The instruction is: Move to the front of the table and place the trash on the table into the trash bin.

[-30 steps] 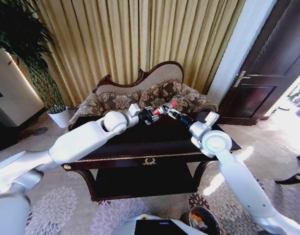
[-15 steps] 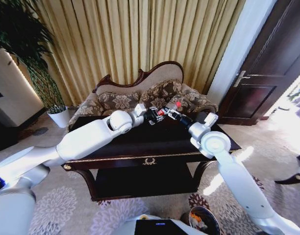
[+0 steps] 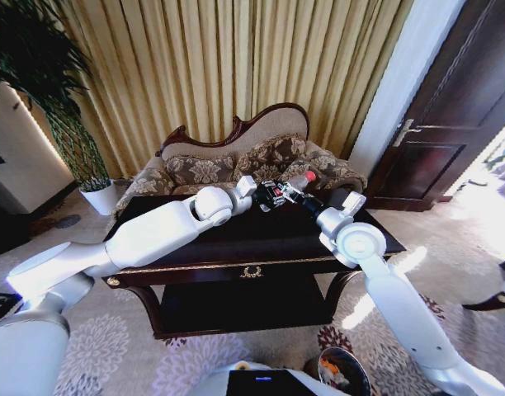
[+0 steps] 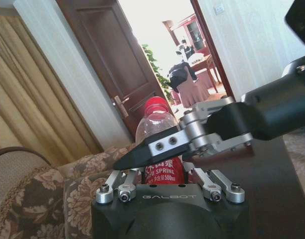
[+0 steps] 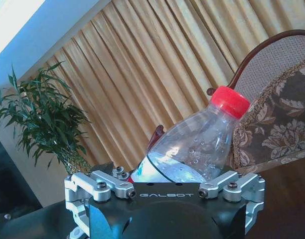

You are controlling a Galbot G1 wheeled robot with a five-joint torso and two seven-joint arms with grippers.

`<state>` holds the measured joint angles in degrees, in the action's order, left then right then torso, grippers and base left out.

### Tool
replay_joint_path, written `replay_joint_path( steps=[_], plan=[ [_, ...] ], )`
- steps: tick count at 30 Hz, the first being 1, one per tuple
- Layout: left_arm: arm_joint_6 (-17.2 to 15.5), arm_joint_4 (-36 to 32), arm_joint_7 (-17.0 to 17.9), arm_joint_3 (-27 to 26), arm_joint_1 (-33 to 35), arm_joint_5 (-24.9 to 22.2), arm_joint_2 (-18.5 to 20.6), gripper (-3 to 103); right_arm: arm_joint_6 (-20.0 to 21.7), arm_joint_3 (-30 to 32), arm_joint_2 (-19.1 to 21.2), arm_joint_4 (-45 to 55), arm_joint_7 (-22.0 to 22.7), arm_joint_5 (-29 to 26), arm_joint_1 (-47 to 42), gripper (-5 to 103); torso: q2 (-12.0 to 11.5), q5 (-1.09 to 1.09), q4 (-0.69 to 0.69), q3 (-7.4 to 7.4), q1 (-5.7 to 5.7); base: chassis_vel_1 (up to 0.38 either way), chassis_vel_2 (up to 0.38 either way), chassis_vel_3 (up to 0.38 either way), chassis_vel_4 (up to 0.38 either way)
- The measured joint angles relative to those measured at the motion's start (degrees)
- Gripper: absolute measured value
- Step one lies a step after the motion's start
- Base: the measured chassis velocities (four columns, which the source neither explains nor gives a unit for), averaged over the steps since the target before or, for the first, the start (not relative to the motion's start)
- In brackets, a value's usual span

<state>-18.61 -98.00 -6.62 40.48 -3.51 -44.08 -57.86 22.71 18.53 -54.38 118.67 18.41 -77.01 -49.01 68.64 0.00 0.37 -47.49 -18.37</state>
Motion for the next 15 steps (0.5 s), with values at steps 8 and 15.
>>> replay_joint_path(
  steps=[8,15],
  plan=[
    [0.0,-0.4,-0.1,0.1,-0.1,-0.2,0.4,35,-1.0,0.0,0.0,-0.4,-0.5,0.3,0.1,102,0.0,0.00,0.00,0.00,0.00,0.000,0.000,0.000,0.000],
    [0.0,-1.4,-0.3,0.1,0.4,-0.2,1.2,35,-1.2,0.2,0.1,-1.1,-0.6,0.7,0.4,99,0.0,0.01,0.00,0.00,0.00,0.000,0.000,0.000,0.000]
  ],
)
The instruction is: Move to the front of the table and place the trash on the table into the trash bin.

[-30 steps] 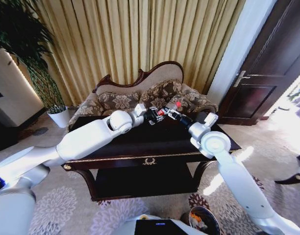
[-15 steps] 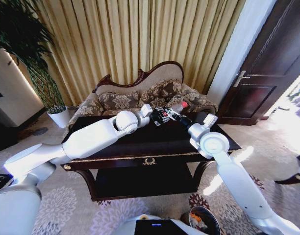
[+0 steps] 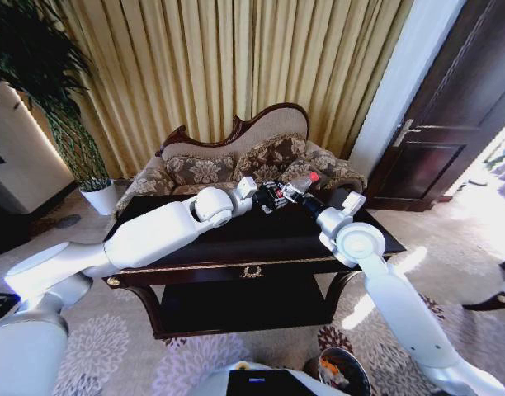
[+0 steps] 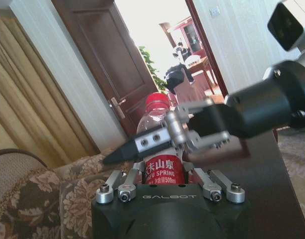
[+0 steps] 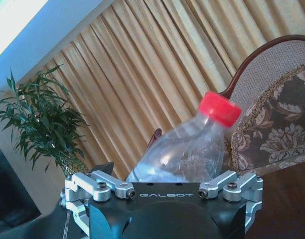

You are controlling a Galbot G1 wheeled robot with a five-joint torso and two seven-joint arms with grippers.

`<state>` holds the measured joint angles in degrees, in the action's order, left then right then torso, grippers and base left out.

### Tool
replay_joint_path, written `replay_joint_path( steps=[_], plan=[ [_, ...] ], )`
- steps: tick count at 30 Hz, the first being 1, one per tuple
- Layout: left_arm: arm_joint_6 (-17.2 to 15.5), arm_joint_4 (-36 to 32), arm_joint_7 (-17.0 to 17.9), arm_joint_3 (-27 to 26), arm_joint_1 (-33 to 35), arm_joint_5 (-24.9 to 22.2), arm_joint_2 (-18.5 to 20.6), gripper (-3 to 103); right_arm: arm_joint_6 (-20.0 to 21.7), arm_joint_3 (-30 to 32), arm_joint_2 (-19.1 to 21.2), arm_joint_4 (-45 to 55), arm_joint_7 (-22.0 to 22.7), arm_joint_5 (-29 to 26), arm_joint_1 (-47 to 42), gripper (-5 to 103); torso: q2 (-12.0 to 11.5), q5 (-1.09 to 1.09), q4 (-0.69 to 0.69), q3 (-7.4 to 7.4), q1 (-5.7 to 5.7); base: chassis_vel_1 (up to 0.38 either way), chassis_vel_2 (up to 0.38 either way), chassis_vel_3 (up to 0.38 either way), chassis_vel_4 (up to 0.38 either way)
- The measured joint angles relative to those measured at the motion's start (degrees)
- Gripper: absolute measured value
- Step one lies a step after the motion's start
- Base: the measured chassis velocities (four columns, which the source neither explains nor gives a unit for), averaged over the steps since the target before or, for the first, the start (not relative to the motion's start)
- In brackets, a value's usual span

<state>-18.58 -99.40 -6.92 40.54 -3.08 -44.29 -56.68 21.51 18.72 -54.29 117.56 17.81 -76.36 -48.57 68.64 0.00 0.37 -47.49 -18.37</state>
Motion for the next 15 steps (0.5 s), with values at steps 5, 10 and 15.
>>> replay_joint_path(
  steps=[5,10,15],
  plan=[
    [-0.2,-0.3,-0.1,0.0,0.3,0.0,0.6,34,-0.2,0.2,0.0,-0.2,-0.2,0.2,0.0,100,0.0,0.00,0.00,0.00,0.00,0.000,0.000,0.000,0.000],
    [-0.2,0.0,0.1,-0.1,0.3,0.1,0.6,34,-0.3,0.2,-0.1,-0.3,-0.2,1.0,-0.1,85,0.0,0.00,0.00,0.00,0.00,0.000,0.000,0.000,0.000],
    [-0.1,0.2,0.1,-0.1,0.3,0.2,0.7,34,-0.6,0.1,-0.2,-0.5,-0.7,1.5,-0.3,68,0.0,0.00,0.00,0.00,0.00,0.000,0.000,0.000,0.000]
  ],
)
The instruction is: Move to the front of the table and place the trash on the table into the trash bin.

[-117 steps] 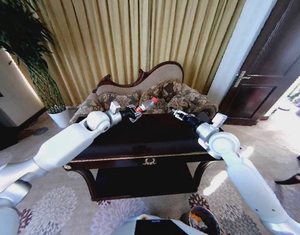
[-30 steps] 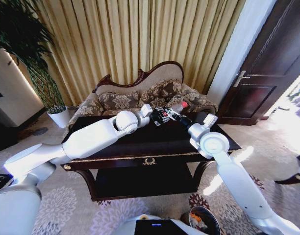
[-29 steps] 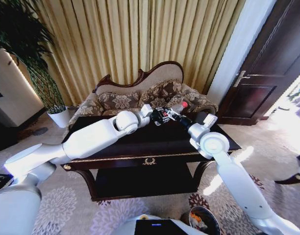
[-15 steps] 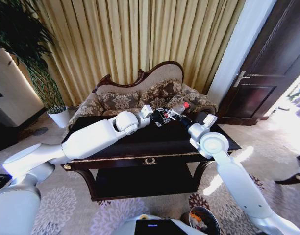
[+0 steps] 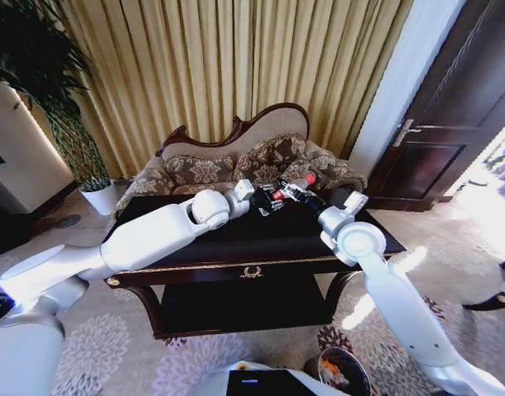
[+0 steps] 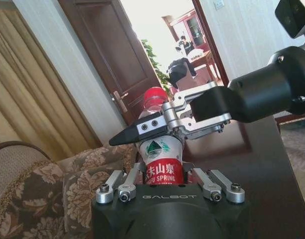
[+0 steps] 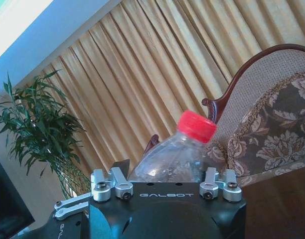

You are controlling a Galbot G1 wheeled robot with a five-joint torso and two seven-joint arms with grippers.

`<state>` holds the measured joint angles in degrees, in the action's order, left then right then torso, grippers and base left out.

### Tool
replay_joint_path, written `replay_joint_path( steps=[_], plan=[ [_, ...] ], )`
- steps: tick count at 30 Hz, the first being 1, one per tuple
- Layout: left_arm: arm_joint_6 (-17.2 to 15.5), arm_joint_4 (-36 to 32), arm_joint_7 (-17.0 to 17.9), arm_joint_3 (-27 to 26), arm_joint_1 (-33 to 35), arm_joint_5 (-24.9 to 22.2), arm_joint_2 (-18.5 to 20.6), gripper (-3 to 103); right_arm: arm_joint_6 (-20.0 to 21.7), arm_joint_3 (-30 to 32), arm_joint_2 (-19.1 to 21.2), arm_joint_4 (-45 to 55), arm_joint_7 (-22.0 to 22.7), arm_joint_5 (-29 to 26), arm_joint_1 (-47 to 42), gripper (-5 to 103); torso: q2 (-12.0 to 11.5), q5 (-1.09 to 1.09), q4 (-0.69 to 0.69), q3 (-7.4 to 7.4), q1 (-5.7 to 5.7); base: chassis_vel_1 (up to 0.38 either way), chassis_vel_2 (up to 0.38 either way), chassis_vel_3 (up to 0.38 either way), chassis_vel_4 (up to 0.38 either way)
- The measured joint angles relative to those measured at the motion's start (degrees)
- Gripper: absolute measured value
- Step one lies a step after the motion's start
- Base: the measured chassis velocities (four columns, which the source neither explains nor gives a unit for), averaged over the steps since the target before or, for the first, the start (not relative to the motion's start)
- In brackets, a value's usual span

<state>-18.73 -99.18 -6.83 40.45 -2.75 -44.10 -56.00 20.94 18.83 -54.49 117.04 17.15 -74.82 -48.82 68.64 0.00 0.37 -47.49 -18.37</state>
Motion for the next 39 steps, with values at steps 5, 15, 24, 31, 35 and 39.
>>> replay_joint_path(
  steps=[5,15,24,31,35,39],
  plan=[
    [0.0,0.1,0.0,0.0,0.0,0.0,0.0,34,-0.2,0.0,0.0,-0.1,-0.2,0.1,-0.1,54,0.0,0.00,0.00,0.00,0.00,0.000,0.000,0.000,0.000],
    [0.0,0.4,0.4,0.1,0.2,0.0,-0.5,34,-0.5,0.0,0.3,-0.2,-0.7,0.2,-0.3,41,0.0,0.00,0.00,0.00,0.00,0.000,0.000,0.000,0.000],
    [0.0,-0.3,1.6,0.1,0.2,-0.2,-0.1,42,-0.7,-0.1,0.3,-0.2,-1.1,0.2,-0.3,41,0.0,0.00,0.00,0.00,0.00,0.000,0.000,0.000,0.000],
    [0.0,-2.3,3.3,-1.1,1.2,-1.4,1.6,74,-0.6,0.2,0.4,-0.2,-1.3,0.0,-0.7,34,0.0,0.00,0.00,0.00,0.00,0.000,0.000,0.000,0.000],
    [-0.6,-4.0,3.8,-2.2,1.9,-2.2,3.4,90,-0.6,0.4,0.3,-0.5,-1.2,0.1,-0.9,33,0.0,0.00,0.00,0.00,0.00,0.000,0.000,0.000,0.000],
    [-1.5,-5.8,4.6,-4.3,3.2,-3.5,5.0,98,-0.6,0.4,0.2,-0.6,-1.1,0.2,-1.0,33,0.0,0.00,0.00,0.00,0.00,0.000,0.000,0.000,0.000]
  ],
)
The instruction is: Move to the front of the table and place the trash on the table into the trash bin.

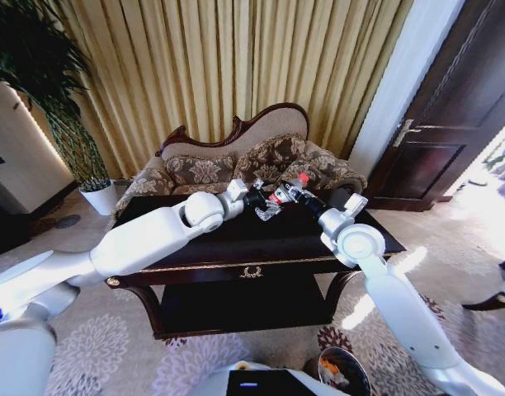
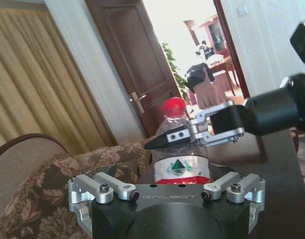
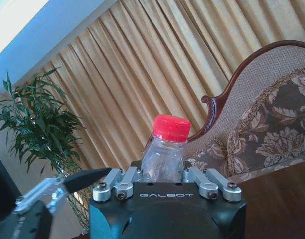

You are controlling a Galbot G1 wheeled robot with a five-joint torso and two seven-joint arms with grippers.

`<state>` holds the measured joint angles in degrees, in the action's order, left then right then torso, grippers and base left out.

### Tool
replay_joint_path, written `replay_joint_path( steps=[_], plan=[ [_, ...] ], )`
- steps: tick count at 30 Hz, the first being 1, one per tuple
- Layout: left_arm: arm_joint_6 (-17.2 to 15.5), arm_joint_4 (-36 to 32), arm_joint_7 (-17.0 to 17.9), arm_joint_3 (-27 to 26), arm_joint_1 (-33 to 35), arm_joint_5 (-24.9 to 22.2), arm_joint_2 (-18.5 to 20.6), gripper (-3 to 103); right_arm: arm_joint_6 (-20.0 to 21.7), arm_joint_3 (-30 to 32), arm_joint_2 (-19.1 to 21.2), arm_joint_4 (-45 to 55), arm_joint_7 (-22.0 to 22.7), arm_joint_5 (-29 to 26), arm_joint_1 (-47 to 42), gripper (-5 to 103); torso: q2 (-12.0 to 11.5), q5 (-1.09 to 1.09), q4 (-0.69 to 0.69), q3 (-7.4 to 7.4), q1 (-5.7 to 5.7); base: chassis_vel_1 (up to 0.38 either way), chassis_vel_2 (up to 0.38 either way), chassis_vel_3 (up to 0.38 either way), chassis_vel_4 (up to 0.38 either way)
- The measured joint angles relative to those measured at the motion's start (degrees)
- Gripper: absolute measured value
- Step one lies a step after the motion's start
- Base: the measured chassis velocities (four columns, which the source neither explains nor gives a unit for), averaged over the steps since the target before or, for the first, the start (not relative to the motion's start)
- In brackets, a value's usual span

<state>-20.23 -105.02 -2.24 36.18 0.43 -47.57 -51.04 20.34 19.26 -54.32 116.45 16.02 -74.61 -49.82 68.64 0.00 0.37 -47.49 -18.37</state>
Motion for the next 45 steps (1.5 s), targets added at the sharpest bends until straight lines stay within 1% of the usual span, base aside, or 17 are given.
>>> replay_joint_path(
  steps=[7,9,12,16,17,18,20,22,24,26,27,29,30,34,39,42,45],
  plan=[
    [-1.6,-3.9,1.1,-6.0,4.1,-3.4,3.9,100,0.0,0.6,0.0,-0.3,0.1,0.1,-0.4,33,0.0,0.00,0.01,0.00,0.00,0.000,0.000,0.000,0.000],
    [-3.4,-7.0,1.2,-11.0,8.4,-7.2,7.1,100,0.0,0.8,0.0,-0.8,-0.1,0.3,-0.5,33,0.0,0.00,0.00,0.00,0.00,0.000,0.000,0.000,0.000],
    [-4.1,-8.9,1.2,-14.6,11.9,-9.0,8.9,100,0.0,0.9,0.0,-1.1,-0.1,0.4,-0.5,33,0.0,0.01,-0.01,0.00,0.00,0.000,0.000,0.000,0.000],
    [-6.2,-13.0,1.3,-22.8,20.2,-12.6,14.0,100,-0.2,0.9,0.1,-1.7,-0.3,0.6,-0.3,33,0.0,0.02,-0.01,0.00,0.00,0.000,0.000,0.000,0.000],
    [-6.9,-15.1,1.4,-26.8,23.8,-14.1,16.3,100,-0.3,0.9,0.1,-1.9,-0.6,0.9,-0.3,33,0.0,0.02,0.00,0.00,0.00,0.000,0.000,0.000,0.000],
    [-6.9,-15.1,1.4,-26.8,23.8,-14.1,16.3,100,-0.3,0.9,0.1,-1.9,-0.6,0.9,-0.3,33,0.0,0.02,0.00,0.00,0.00,0.000,0.000,0.000,0.000],
    [-7.3,-17.5,1.6,-32.6,28.9,-15.2,19.0,100,-0.4,1.0,0.1,-2.0,-0.7,1.1,-0.4,33,0.0,0.00,-0.01,0.00,0.00,0.000,0.000,0.000,0.000],
    [-7.4,-20.4,2.5,-41.3,38.4,-15.8,21.9,100,-0.5,1.5,0.0,-2.1,-0.9,1.5,-0.6,33,0.0,0.02,-0.03,0.01,0.01,0.000,0.000,0.000,0.000],
    [-7.2,-21.1,3.7,-44.1,41.4,-15.9,22.6,100,-0.7,1.8,0.0,-2.2,-0.9,1.6,-0.7,33,0.0,0.02,-0.03,0.01,0.01,0.000,0.000,0.000,0.000],
    [-6.7,-21.8,7.0,-49.0,45.6,-16.3,23.0,100,-1.1,2.0,-0.1,-2.4,-1.0,2.1,-0.7,33,0.0,0.00,-0.01,0.01,0.01,0.000,0.000,0.000,0.000],
    [-6.7,-21.8,7.0,-49.0,45.6,-16.3,23.0,100,-1.1,2.0,-0.1,-2.4,-1.0,2.1,-0.7,33,0.0,0.00,-0.01,0.01,0.01,0.000,0.000,0.000,0.000],
    [-6.3,-21.5,13.2,-53.4,47.8,-17.0,22.0,100,-1.8,2.4,-0.1,-3.1,-1.0,3.8,-0.8,33,0.0,0.00,0.01,0.01,0.01,0.000,0.000,0.000,0.000],
    [-6.3,-21.5,13.2,-53.4,47.8,-17.0,22.0,100,-1.8,2.4,-0.1,-3.1,-1.0,3.8,-0.8,33,0.0,0.00,0.01,0.01,0.01,0.000,0.000,0.000,0.000],
    [-5.9,-17.7,20.7,-57.5,48.6,-16.5,19.2,100,-2.7,3.3,0.2,-4.9,-1.2,8.2,-1.6,33,0.0,0.00,0.03,0.00,0.00,0.000,0.000,0.000,0.000],
    [-5.4,-14.3,21.9,-62.1,51.2,-11.8,16.9,100,-3.3,4.3,0.1,-6.3,-0.9,10.1,-2.0,33,0.0,0.00,0.00,0.00,0.00,0.000,0.000,0.000,0.000],
    [-5.1,-12.2,25.9,-67.2,55.0,-9.3,14.3,100,-4.2,5.1,-0.2,-7.9,-0.3,11.6,-2.5,33,0.0,0.00,0.01,0.00,0.00,0.000,0.000,0.000,0.000],
    [-4.8,-11.0,27.8,-71.4,58.4,-7.6,12.5,100,-5.0,5.6,-0.6,-9.0,0.4,13.2,-2.8,33,0.0,0.00,0.01,0.00,0.00,0.000,0.000,0.000,0.000]
  ],
)
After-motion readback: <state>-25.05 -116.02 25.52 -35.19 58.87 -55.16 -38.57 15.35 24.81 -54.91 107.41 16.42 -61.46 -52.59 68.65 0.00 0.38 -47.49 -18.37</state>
